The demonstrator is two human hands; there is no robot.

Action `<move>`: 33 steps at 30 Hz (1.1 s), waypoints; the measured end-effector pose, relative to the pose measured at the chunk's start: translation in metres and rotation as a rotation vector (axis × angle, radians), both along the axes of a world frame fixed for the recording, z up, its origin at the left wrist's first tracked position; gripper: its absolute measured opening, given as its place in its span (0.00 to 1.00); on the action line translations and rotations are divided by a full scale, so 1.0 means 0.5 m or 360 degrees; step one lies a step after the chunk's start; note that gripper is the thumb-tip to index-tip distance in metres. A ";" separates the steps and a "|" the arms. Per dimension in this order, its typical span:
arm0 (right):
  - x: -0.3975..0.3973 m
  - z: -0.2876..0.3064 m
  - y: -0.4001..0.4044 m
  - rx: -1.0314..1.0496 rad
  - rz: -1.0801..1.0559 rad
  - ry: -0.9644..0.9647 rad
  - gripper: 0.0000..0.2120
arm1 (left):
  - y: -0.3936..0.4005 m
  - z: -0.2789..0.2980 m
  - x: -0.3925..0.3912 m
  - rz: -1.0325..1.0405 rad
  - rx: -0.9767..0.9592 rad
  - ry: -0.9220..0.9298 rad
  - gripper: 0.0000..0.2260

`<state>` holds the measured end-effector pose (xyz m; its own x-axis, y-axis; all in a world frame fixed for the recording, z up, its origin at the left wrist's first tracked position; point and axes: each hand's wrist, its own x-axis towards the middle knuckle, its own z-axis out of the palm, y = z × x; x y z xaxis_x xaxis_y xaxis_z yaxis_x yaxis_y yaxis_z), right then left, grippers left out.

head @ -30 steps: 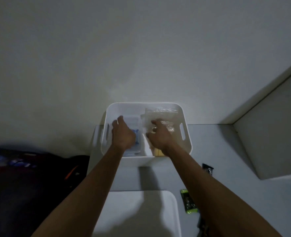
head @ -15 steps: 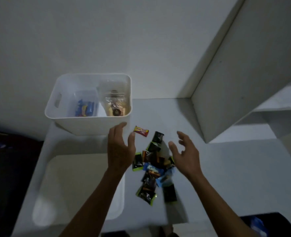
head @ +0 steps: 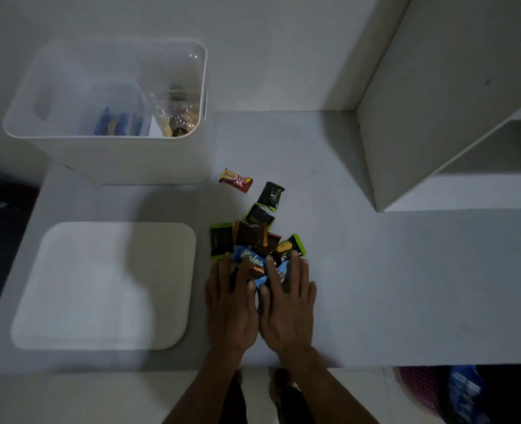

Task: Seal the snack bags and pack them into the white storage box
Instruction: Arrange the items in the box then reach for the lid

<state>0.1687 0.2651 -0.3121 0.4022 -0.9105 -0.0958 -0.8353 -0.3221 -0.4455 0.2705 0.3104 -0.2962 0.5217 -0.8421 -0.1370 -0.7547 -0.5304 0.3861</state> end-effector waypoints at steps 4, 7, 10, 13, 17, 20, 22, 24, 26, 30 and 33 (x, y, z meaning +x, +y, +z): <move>0.003 -0.029 -0.040 -0.0075 -0.0039 0.0107 0.24 | -0.015 -0.035 0.007 0.0062 0.0041 -0.0096 0.24; -0.009 -0.025 -0.092 -0.0100 -0.0113 0.0097 0.24 | -0.038 -0.048 0.021 0.0121 0.0012 -0.0167 0.23; -0.018 -0.019 -0.143 -0.0155 -0.0015 0.0100 0.28 | -0.060 -0.054 0.042 0.0062 -0.0025 -0.0272 0.24; -0.013 -0.026 -0.173 -0.0187 0.0193 0.0218 0.29 | -0.083 -0.060 0.057 -0.0024 -0.0057 -0.0357 0.24; -0.020 -0.035 -0.175 -0.0322 0.0167 0.0176 0.26 | -0.089 -0.063 0.051 -0.0019 -0.0028 -0.0461 0.25; -0.038 -0.045 -0.166 -0.0512 0.0065 -0.0020 0.21 | -0.084 -0.065 0.045 -0.0014 -0.0035 -0.0549 0.24; -0.041 -0.047 -0.160 -0.0555 -0.0002 -0.0031 0.20 | -0.084 -0.068 0.044 -0.0012 -0.0085 -0.0568 0.23; -0.039 -0.048 -0.158 -0.0592 -0.0019 0.0003 0.20 | -0.087 -0.071 0.041 -0.0022 -0.0153 -0.0598 0.21; -0.036 -0.049 -0.159 -0.0617 -0.0023 0.0004 0.19 | -0.089 -0.075 0.040 -0.0024 -0.0205 -0.0632 0.20; -0.034 -0.048 -0.159 -0.0703 -0.0019 -0.0077 0.19 | -0.091 -0.084 0.038 -0.0005 -0.0262 -0.0625 0.19; -0.033 -0.049 -0.171 -0.0741 -0.0019 -0.0072 0.19 | -0.095 -0.091 0.037 -0.0005 -0.0328 -0.0604 0.19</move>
<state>0.1524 0.1796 -0.3366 0.3860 -0.8569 0.3416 -0.8231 -0.4872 -0.2918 0.2889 0.2629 -0.3416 0.5003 -0.8333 0.2352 -0.8650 -0.4690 0.1784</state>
